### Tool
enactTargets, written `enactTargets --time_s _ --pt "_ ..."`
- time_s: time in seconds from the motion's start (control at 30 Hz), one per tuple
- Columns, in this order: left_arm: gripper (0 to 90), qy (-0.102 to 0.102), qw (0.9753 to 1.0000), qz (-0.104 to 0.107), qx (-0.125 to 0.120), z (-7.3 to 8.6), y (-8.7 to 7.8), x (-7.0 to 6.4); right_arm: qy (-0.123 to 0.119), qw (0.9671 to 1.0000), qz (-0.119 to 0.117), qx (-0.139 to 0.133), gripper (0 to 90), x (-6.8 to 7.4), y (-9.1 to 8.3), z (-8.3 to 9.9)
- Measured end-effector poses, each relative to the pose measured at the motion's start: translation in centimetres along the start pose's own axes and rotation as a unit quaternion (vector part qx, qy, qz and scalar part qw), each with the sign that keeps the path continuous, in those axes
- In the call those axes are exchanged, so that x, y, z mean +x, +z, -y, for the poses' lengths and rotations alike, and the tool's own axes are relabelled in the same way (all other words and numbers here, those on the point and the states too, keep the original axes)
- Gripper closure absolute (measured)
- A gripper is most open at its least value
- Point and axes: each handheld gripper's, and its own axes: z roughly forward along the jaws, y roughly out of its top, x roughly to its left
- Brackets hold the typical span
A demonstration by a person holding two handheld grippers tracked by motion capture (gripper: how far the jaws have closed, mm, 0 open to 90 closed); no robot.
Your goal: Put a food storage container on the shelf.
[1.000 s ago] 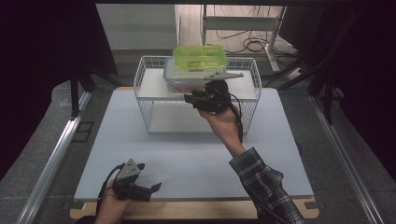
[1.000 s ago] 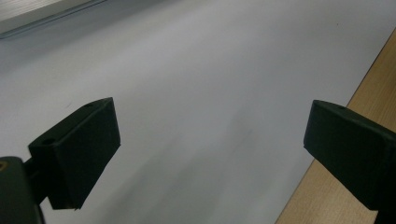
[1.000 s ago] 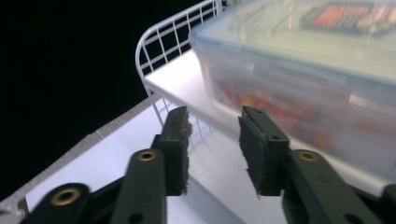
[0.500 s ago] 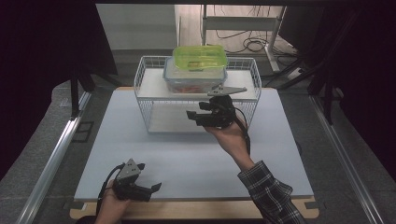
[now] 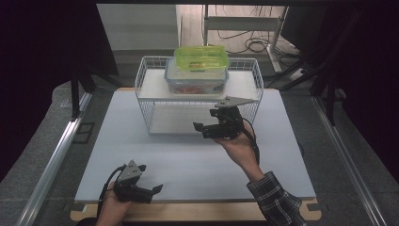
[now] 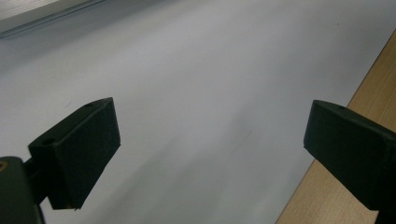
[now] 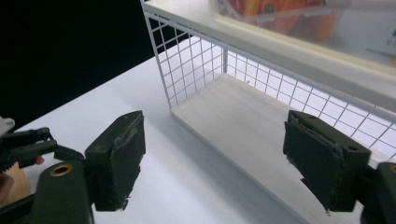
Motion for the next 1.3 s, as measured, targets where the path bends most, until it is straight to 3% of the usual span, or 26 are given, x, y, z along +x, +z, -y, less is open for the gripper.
enactTargets --time_s 0.67,0.97,1.3 --pt "3.6 -0.001 1.0000 0.001 0.002 0.0 0.1 0.0 -0.017 0.9995 0.016 0.020 8.6 -0.4 -0.7 4.2" --pt "3.6 -0.005 1.0000 0.001 0.001 0.0 0.0 0.1 -0.005 0.9999 0.013 0.008 6.1 -1.0 -1.6 6.3" --pt "3.6 -0.006 1.0000 0.002 -0.002 0.0 -0.1 0.1 0.001 0.9996 0.020 0.021 4.0 -1.7 -2.7 8.0"
